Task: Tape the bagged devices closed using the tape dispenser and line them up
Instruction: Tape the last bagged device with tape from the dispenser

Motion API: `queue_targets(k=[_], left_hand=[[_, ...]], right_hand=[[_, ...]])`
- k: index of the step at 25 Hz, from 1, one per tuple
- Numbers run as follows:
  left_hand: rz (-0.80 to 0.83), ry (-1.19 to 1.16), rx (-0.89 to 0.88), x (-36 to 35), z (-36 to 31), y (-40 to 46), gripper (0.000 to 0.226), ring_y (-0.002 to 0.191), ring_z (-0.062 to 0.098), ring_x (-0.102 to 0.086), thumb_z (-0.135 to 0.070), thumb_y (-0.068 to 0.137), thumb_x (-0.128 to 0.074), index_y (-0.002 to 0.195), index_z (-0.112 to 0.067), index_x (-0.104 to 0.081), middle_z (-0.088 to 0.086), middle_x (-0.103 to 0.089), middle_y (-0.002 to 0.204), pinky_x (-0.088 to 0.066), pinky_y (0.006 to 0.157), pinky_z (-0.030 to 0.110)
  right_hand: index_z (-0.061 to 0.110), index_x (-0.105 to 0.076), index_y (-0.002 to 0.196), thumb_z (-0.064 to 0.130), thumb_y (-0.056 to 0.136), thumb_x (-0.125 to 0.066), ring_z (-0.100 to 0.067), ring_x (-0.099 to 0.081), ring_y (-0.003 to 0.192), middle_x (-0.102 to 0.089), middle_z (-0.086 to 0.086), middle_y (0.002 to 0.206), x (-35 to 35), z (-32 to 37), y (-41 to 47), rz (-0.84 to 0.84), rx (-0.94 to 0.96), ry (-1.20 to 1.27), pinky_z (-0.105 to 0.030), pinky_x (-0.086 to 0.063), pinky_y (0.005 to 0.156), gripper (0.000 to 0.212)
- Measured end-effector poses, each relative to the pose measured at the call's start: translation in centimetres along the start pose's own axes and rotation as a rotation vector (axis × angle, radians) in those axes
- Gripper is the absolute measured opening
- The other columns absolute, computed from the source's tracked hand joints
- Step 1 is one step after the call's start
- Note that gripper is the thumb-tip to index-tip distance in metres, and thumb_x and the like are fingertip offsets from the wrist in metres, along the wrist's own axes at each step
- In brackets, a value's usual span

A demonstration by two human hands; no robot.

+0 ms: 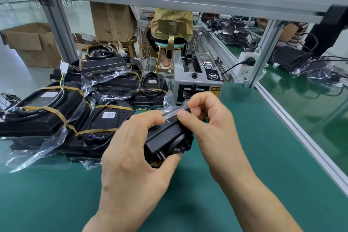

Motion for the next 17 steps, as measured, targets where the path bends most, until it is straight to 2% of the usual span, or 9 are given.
queue_targets(k=[2, 5, 10, 12, 14, 15, 17], left_hand=[[-0.005, 0.001, 0.004, 0.1, 0.0, -0.1, 0.055, 0.094, 0.010, -0.059, -0.024, 0.056, -0.076, 0.107, -0.022, -0.056, -0.014, -0.061, 0.107, -0.044, 0.085, 0.018], [-0.012, -0.005, 0.002, 0.2, 0.0, -0.3, 0.057, 0.096, 0.011, -0.060, -0.022, 0.055, -0.076, 0.108, -0.025, -0.054, -0.013, -0.061, 0.109, -0.044, 0.085, 0.019], [-0.003, -0.002, 0.003, 0.0, 0.0, 0.0, 0.056, 0.093, 0.010, -0.059, -0.022, 0.055, -0.075, 0.107, -0.023, -0.056, -0.012, -0.062, 0.107, -0.043, 0.085, 0.018], [-0.001, -0.003, 0.003, -0.1, -0.1, 0.0, 0.056, 0.092, 0.010, -0.059, -0.024, 0.054, -0.076, 0.106, -0.025, -0.055, -0.014, -0.062, 0.106, -0.044, 0.084, 0.020], [-0.003, -0.002, -0.002, 0.0, -0.1, -0.1, 0.056, 0.092, 0.009, -0.059, -0.025, 0.054, -0.077, 0.106, -0.025, -0.056, -0.015, -0.061, 0.105, -0.044, 0.083, 0.020], [-0.001, -0.009, 0.000, 0.1, 0.0, -0.4, 0.056, 0.092, 0.008, -0.059, -0.026, 0.054, -0.078, 0.106, -0.024, -0.056, -0.016, -0.061, 0.106, -0.044, 0.083, 0.017], [-0.002, -0.042, 0.023, 0.4, 0.5, -0.7, 0.058, 0.094, 0.000, -0.059, -0.027, 0.053, -0.078, 0.106, -0.029, -0.055, -0.021, -0.061, 0.107, -0.041, 0.084, 0.008]], right_hand=[[0.031, -0.054, 0.074, 0.029, 0.068, -0.064, -0.005, -0.040, 0.064, -0.043, 0.016, 0.062, -0.1, 0.0, -0.1, 0.003, -0.009, -0.012, -0.034, -0.040, 0.071, 0.012], [0.038, -0.052, 0.077, 0.048, 0.061, -0.069, -0.007, -0.042, 0.070, -0.044, 0.020, 0.065, -0.1, 0.4, -0.6, -0.031, 0.009, -0.144, -0.049, -0.043, 0.085, 0.025], [0.038, -0.050, 0.074, 0.038, 0.070, -0.064, -0.011, -0.043, 0.076, -0.045, 0.021, 0.065, -0.3, 0.4, -0.4, -0.027, 0.032, -0.133, -0.052, -0.040, 0.088, 0.014], [0.035, -0.051, 0.074, 0.032, 0.074, -0.061, -0.008, -0.044, 0.072, -0.047, 0.020, 0.063, -0.3, 0.2, -0.3, -0.023, 0.050, -0.102, -0.046, -0.041, 0.084, 0.011], [0.032, -0.053, 0.075, 0.025, 0.076, -0.059, -0.005, -0.042, 0.065, -0.045, 0.016, 0.062, 0.2, -0.3, -0.2, -0.035, 0.055, 0.005, -0.028, -0.041, 0.071, 0.009], [0.031, -0.055, 0.076, 0.022, 0.077, -0.058, -0.004, -0.042, 0.063, -0.044, 0.015, 0.063, 0.7, -0.6, -0.2, -0.059, 0.059, 0.057, -0.022, -0.039, 0.066, 0.010], [0.030, -0.058, 0.083, 0.019, 0.077, -0.056, -0.002, -0.047, 0.068, -0.050, 0.017, 0.069, 1.9, -1.6, -0.4, -0.098, 0.052, 0.129, -0.014, -0.041, 0.067, 0.013]])
Point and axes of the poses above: each hand's wrist, its own y-axis towards the middle knuckle, its own x-axis out of the back of the hand, z = x × y, the point moved 9 cm from there along y, towards the middle knuckle
